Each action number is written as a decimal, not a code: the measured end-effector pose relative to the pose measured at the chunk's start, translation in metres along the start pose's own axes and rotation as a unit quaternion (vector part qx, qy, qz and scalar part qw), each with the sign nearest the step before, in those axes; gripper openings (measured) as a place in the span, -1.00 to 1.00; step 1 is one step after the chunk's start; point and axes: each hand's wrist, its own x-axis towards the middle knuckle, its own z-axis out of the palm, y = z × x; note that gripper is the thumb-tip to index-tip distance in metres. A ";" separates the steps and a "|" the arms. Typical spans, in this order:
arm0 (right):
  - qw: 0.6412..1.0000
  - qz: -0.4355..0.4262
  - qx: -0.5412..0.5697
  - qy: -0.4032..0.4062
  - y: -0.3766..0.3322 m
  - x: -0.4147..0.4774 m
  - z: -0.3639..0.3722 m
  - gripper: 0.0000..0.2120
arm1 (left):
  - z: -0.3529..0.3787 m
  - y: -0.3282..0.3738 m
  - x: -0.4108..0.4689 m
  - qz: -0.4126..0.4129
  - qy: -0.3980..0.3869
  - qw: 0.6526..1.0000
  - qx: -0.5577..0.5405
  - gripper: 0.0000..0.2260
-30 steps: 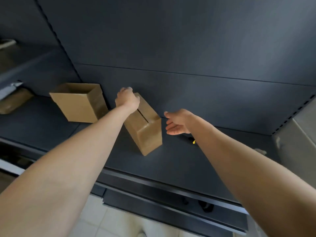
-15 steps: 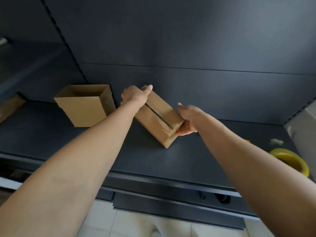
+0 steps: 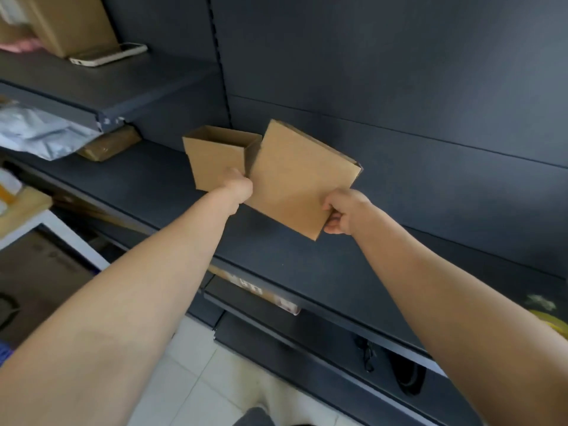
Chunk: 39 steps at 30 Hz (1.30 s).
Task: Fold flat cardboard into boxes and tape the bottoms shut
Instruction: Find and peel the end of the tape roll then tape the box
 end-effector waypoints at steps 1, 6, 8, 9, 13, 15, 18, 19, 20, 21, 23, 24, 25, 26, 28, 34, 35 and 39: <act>1.000 -0.007 0.001 -0.008 0.000 0.000 0.005 -0.77 | -0.003 -0.011 0.000 -0.005 0.005 1.000 0.012 -0.68; 0.998 -0.026 -0.018 -0.059 0.000 0.008 0.044 -0.75 | -0.017 -0.058 0.015 -0.056 0.010 0.997 -0.050 -0.64; 0.997 -0.023 -0.024 -0.067 0.002 0.018 0.062 -0.75 | -0.026 -0.073 0.026 -0.060 0.005 0.994 -0.088 -0.64; 0.997 -0.021 -0.024 -0.068 0.003 0.023 0.072 -0.74 | -0.030 -0.081 0.034 -0.063 0.007 0.993 -0.096 -0.64; 0.997 0.001 0.003 -0.074 0.007 0.046 0.114 -0.70 | -0.049 -0.110 0.069 -0.066 0.020 0.996 -0.061 -0.74; 0.998 0.009 0.015 -0.066 0.008 0.055 0.135 -0.69 | -0.057 -0.122 0.089 -0.064 0.019 0.997 -0.040 -0.82; 0.998 0.017 0.031 -0.057 0.009 0.070 0.162 -0.68 | -0.066 -0.137 0.118 -0.071 0.003 0.997 -0.032 -0.79; 0.998 0.020 0.032 -0.055 0.010 0.076 0.171 -0.69 | -0.067 -0.141 0.127 -0.074 -0.003 0.997 -0.032 -0.77; 0.998 0.024 0.031 -0.051 0.010 0.081 0.178 -0.69 | -0.069 -0.145 0.136 -0.077 -0.009 0.996 -0.035 -0.76; 0.998 0.027 0.028 -0.046 0.010 0.086 0.186 -0.70 | -0.070 -0.149 0.145 -0.078 -0.014 0.996 -0.037 -0.77; 0.999 0.031 0.018 -0.032 0.010 0.094 0.198 -0.67 | -0.072 -0.153 0.161 -0.076 -0.017 0.996 -0.039 -0.79; 0.999 0.030 0.016 -0.024 0.010 0.096 0.204 -0.66 | -0.073 -0.154 0.168 -0.073 -0.018 0.996 -0.042 -0.79; 0.999 0.028 0.015 -0.016 0.010 0.098 0.209 -0.66 | -0.073 -0.154 0.175 -0.071 -0.017 0.996 -0.045 -0.78; 0.999 0.028 0.014 -0.008 0.009 0.099 0.213 -0.67 | -0.074 -0.154 0.181 -0.069 -0.015 0.996 -0.049 -0.77; 0.999 0.033 0.016 0.009 0.006 0.101 0.220 -0.69 | -0.074 -0.154 0.189 -0.066 -0.011 0.996 -0.057 -0.73; 0.997 0.034 -0.037 0.056 0.001 0.099 0.225 -0.63 | -0.077 -0.154 0.194 -0.062 -0.013 0.997 -0.054 -0.68; 0.996 0.031 -0.051 0.064 0.000 0.099 0.225 -0.61 | -0.078 -0.153 0.192 -0.065 -0.013 0.996 -0.052 -0.68; 0.992 0.005 -0.102 0.073 -0.001 0.094 0.220 -0.66 | -0.085 -0.148 0.180 -0.082 -0.012 0.996 -0.041 -0.63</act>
